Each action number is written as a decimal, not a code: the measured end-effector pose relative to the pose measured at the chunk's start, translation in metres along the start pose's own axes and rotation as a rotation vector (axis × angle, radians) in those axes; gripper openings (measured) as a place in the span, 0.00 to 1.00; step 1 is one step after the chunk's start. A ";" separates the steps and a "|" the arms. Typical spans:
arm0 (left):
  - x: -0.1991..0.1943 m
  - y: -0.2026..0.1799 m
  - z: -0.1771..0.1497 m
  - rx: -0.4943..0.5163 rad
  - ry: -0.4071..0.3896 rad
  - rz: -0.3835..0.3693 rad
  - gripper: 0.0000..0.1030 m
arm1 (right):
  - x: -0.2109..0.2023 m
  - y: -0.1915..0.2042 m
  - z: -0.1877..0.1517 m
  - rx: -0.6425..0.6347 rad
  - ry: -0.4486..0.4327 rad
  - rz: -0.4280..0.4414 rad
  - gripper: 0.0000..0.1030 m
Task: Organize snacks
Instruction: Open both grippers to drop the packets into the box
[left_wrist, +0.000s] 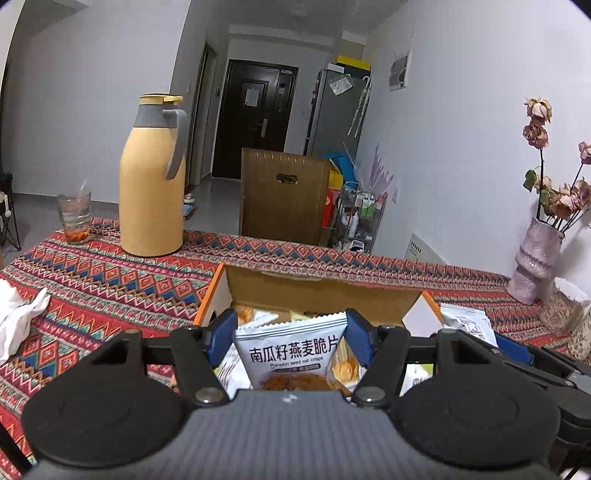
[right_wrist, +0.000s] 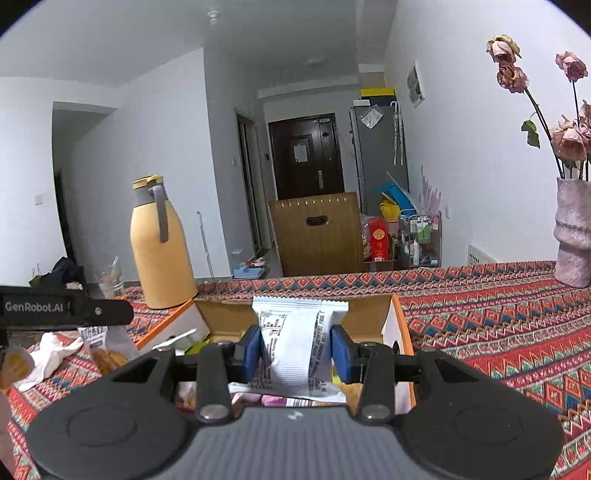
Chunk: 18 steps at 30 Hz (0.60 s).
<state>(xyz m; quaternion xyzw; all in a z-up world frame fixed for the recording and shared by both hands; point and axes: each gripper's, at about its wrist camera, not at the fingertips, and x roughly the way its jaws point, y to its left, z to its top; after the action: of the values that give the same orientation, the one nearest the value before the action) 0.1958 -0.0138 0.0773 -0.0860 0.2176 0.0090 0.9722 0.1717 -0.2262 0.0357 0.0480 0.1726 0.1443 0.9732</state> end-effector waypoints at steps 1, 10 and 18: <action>0.003 0.000 0.002 -0.002 -0.002 -0.001 0.62 | 0.004 0.000 0.003 0.000 -0.003 -0.004 0.38; 0.034 -0.002 0.008 -0.037 -0.028 0.014 0.62 | 0.041 -0.008 0.009 0.032 -0.013 -0.029 0.38; 0.055 0.012 0.001 -0.065 0.000 0.016 0.62 | 0.068 -0.015 -0.005 0.059 0.039 -0.026 0.38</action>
<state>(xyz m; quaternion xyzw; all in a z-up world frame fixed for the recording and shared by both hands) 0.2451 -0.0025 0.0528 -0.1156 0.2181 0.0237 0.9688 0.2346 -0.2206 0.0066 0.0714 0.1965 0.1273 0.9696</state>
